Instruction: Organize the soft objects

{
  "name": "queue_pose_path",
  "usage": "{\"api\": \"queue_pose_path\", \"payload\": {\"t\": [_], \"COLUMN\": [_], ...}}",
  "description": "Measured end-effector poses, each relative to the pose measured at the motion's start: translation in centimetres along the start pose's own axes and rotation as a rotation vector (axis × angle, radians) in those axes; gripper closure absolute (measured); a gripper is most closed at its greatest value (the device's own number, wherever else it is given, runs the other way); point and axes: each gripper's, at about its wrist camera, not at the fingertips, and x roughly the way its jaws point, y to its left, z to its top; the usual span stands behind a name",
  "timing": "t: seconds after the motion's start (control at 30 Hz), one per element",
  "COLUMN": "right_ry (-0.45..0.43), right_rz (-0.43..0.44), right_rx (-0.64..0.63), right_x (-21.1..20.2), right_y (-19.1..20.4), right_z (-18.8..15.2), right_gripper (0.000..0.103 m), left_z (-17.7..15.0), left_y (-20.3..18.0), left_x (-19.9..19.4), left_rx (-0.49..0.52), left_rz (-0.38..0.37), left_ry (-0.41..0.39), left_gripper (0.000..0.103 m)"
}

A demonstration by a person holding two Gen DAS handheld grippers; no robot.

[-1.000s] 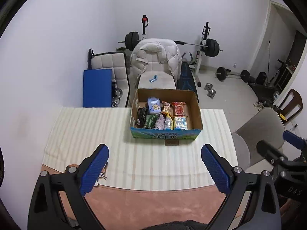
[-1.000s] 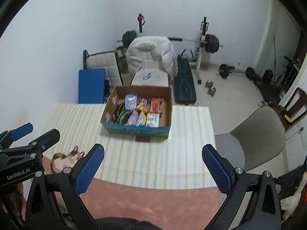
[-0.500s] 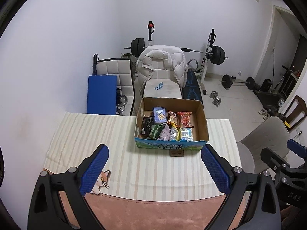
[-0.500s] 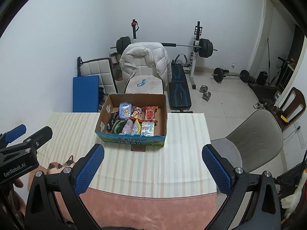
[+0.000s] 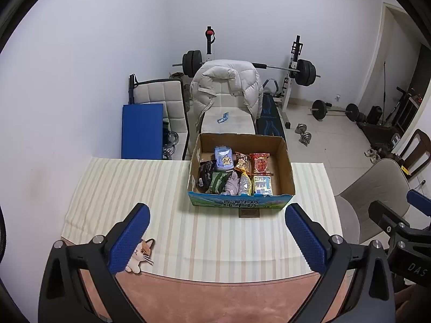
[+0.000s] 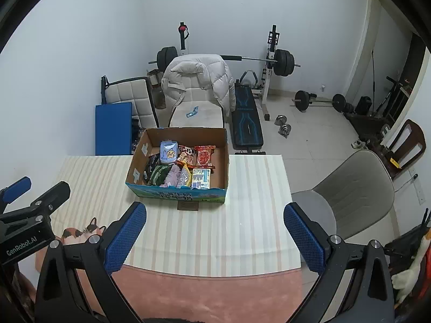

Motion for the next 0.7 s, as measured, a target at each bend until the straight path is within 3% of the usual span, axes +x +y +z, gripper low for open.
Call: {"api": "queue_pose_path", "payload": {"t": [0.7], "right_ry": [-0.049], "right_rz": [-0.036], "right_rx": [-0.026], "right_x": [-0.83], "right_y": [-0.07], "right_z": [0.92], "right_gripper": [0.000], "left_z": [0.31], "left_y": [0.49], "left_x": [-0.14], "left_rx": [-0.012], "left_rz": [0.002], "left_ry": [-0.030], "left_gripper": [0.000]}}
